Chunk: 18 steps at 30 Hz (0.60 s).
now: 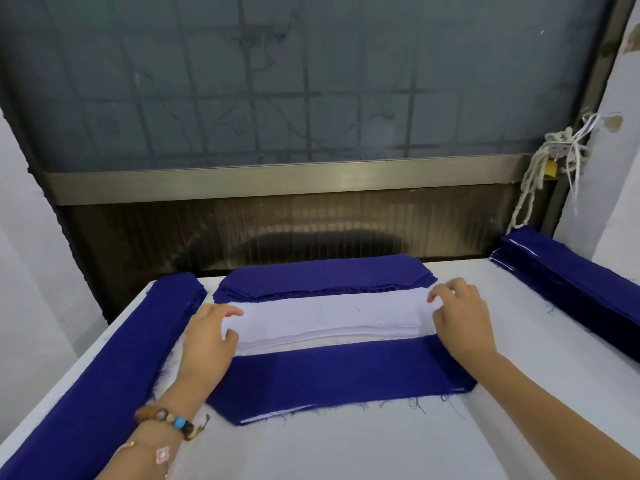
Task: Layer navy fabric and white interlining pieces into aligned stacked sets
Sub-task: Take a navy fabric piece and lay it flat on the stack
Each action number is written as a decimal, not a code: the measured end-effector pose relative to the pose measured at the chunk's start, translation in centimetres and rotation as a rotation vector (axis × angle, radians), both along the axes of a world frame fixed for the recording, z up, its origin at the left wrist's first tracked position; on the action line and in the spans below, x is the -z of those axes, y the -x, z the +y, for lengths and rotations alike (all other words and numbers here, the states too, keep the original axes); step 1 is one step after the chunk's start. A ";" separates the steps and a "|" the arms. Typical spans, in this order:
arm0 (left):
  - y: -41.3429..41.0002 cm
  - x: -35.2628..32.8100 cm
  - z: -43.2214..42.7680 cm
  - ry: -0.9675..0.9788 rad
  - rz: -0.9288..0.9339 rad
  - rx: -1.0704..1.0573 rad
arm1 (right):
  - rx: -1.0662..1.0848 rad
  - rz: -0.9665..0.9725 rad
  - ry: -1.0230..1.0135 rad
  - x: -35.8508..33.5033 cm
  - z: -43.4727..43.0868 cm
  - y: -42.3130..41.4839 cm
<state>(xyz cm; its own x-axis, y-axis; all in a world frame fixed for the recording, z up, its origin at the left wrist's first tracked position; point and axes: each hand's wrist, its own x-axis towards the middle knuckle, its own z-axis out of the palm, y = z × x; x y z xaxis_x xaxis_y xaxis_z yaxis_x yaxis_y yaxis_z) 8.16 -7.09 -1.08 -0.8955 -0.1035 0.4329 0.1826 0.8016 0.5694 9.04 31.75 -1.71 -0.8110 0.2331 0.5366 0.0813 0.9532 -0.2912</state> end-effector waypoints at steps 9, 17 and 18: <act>8.4 -1.1 8.9 0.518 0.068 0.140 | -0.358 -0.206 -0.044 -0.9 -8.6 9.0; 13.6 -0.9 10.7 0.389 0.017 0.108 | -0.230 -0.217 -0.127 -0.8 -11.0 14.9; 14.2 -1.1 10.6 0.363 0.012 0.103 | -0.221 -0.230 -0.123 -1.0 -11.1 15.4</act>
